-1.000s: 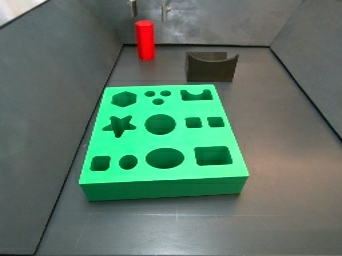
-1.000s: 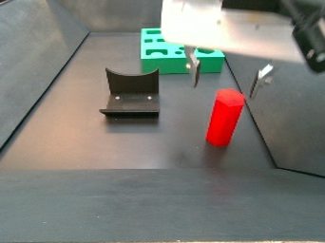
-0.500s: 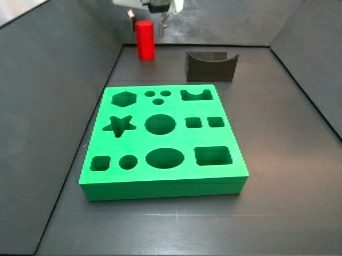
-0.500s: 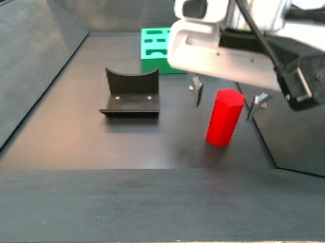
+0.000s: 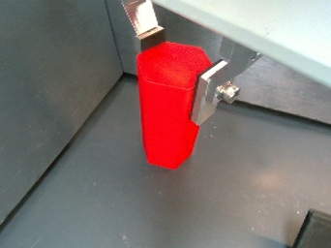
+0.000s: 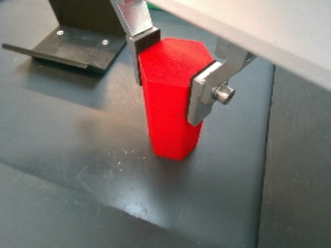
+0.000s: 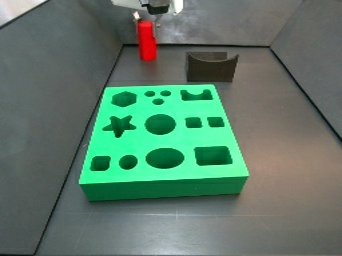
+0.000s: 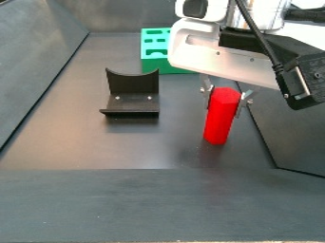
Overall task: Pick up the hexagon object. Move up. Move to above the board. Insert the hexagon object.
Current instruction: Pick up the hexagon object.
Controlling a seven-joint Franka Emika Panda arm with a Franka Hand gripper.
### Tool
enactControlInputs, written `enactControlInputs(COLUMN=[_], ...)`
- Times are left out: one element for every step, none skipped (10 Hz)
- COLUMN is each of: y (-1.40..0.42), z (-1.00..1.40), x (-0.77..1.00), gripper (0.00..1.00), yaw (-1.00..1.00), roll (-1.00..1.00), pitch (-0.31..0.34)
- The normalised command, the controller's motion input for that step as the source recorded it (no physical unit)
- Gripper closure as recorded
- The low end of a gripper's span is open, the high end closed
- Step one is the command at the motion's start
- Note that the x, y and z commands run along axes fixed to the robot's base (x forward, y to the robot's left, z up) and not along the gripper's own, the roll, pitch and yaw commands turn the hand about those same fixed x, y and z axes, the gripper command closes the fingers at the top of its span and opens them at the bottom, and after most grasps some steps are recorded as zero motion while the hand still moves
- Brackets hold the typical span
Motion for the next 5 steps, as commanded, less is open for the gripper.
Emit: enactControlInputs(y=[0.00,0.00,0.00,0.00,0.00], z=[0.00,0.00,0.00,0.00,0.00], x=[0.00,0.00,0.00,0.00,0.00], gripper=[1.00,1.00,1.00,1.00,1.00], yaw=[0.00,0.00,0.00,0.00,0.00], roll=[0.00,0.00,0.00,0.00,0.00], pitch=[0.000,0.000,0.000,0.000,0.000])
